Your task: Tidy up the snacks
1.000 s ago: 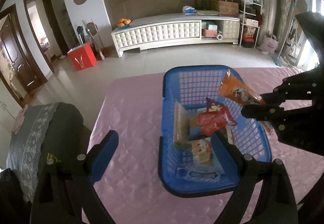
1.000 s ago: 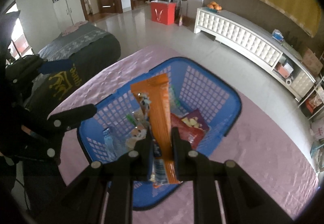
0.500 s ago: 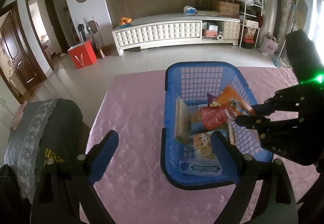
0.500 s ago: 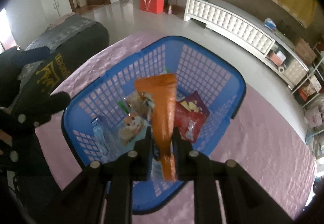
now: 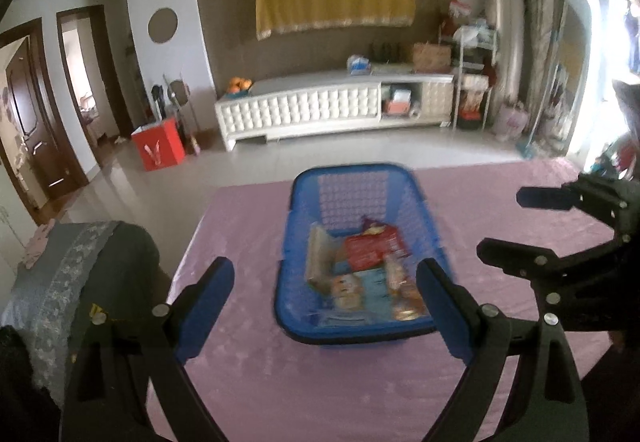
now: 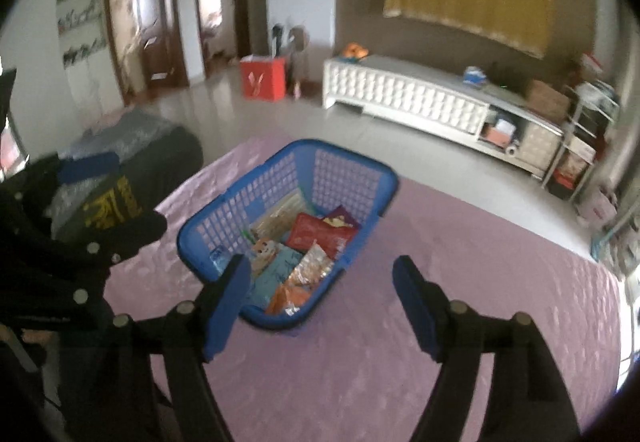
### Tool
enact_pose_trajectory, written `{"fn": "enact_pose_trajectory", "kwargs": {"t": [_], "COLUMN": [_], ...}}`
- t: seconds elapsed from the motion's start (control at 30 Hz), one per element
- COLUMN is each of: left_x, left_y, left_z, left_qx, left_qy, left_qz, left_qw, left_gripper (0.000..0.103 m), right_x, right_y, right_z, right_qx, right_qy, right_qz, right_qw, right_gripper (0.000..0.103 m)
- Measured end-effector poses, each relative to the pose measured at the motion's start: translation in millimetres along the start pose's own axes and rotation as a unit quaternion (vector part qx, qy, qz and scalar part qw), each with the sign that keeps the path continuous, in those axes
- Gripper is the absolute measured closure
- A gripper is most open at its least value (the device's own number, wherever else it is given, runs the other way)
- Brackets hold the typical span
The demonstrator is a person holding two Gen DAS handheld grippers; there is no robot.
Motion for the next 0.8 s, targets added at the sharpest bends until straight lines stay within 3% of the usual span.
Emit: {"fn": "enact_pose_trajectory", "kwargs": {"t": [0.1,0.2,0.33,0.5,0.8], "left_x": [-19,-41,-61,-79,-102], "left_y": [-5,-13,-17,-26,-46], "left_z": [-18,-40,-64,-96,-147], "left_qx": [-0.020,-0.044,-0.069,-0.101,-0.143], "left_qy": [-0.016,-0.035,-0.047,-0.046,-0.032], "left_qz": [0.002,0.006,0.008,0.008,0.023], "left_qw": [0.9997,0.9984,0.9965,0.9938,0.9889], "left_gripper": [0.010,0.001,0.001,0.001,0.001], "right_x": [-9,-18,-22,-18,0], "right_y": [-13,-22,-31,-49,-76], "right_z": [-32,-66,-107,-151,-185], "right_qx": [-0.021,-0.048,-0.084,-0.133,-0.165], "right_qy": [-0.010,-0.029,-0.063,-0.110,-0.122], "right_qz": [0.024,0.048,0.064,0.060,0.063], "right_qw": [0.999,0.997,0.992,0.983,0.977], "right_gripper": [0.025,0.025,0.022,0.000,0.000]}}
Point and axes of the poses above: each gripper's, at about its wrist camera, not at the fingertips, and z roughly the way its jaws point, x to its left, y to its top, the point moved 1 cm from there along z, roughly the way its jaws point, and after that the axes turned 8 degrees about -y, right-handed, at the moved point
